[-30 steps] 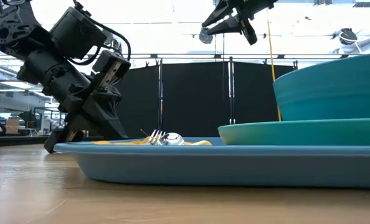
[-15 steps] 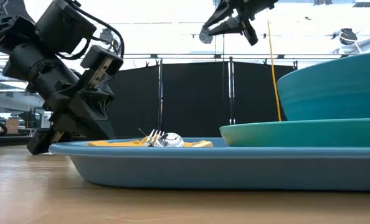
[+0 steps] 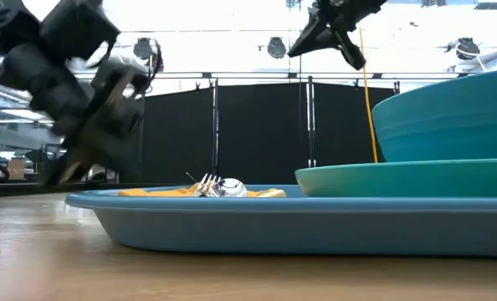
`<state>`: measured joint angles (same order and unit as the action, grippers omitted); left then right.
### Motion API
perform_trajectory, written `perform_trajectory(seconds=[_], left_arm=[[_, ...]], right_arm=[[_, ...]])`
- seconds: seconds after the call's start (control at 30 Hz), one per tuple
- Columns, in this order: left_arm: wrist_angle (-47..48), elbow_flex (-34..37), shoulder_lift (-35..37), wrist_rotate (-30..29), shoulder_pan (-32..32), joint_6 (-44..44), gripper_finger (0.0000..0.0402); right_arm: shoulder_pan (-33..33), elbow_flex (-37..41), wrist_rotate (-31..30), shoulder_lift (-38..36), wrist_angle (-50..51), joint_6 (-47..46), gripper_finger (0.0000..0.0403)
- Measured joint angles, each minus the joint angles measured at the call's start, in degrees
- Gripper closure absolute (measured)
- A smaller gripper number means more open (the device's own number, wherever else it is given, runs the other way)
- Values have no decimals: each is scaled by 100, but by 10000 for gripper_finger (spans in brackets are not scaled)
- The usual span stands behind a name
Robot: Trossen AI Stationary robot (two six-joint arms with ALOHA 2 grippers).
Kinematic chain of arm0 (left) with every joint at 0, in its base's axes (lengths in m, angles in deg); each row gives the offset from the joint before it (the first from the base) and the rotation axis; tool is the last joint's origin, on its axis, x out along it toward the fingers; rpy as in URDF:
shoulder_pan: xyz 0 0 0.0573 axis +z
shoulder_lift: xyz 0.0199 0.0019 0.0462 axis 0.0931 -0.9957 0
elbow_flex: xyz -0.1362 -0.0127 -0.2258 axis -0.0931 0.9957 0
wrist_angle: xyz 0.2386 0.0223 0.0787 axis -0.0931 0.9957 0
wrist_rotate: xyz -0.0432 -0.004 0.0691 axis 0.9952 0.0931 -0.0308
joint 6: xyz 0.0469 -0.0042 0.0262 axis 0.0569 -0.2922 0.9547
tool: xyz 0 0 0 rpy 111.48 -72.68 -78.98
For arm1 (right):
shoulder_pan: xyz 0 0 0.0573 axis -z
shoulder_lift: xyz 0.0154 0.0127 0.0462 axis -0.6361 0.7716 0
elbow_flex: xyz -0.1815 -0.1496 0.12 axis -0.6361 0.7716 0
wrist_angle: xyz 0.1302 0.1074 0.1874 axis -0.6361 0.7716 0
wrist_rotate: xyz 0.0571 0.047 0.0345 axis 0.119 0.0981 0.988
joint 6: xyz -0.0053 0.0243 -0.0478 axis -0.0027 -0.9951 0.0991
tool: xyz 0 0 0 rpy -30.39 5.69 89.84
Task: Set up tray
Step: Return to Home Position
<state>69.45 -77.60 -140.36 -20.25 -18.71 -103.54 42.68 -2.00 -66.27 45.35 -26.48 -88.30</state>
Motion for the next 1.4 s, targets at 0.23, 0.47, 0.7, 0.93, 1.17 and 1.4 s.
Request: perform_trajectory(seconds=[0.23, 0.47, 0.7, 0.93, 1.17, 1.4], left_arm=[[-106, -33, 1086, 265, 378, 1283, 399], [-45, -46, 2320, 504, 668, 2155, 386], [59, -61, 4167, 181, 549, 4214, 381], [1472, -55, 5780, -193, 558, 5419, 376], [2554, -55, 6818, 500, 549, 6628, 347], [2745, -65, 7423, -32, 551, 6834, 339]], right_arm=[[18, 7, 139, -283, 649, -249, 402], [20, 4, -161, -944, 686, 836, 403], [-353, 1, -354, -1575, 306, 2274, 403], [-640, 221, -1385, -2020, 687, 3095, 391], [-640, 1730, -1176, -2760, 750, 2657, 383], [-743, 3807, -907, -3951, -3091, 3857, 383]])
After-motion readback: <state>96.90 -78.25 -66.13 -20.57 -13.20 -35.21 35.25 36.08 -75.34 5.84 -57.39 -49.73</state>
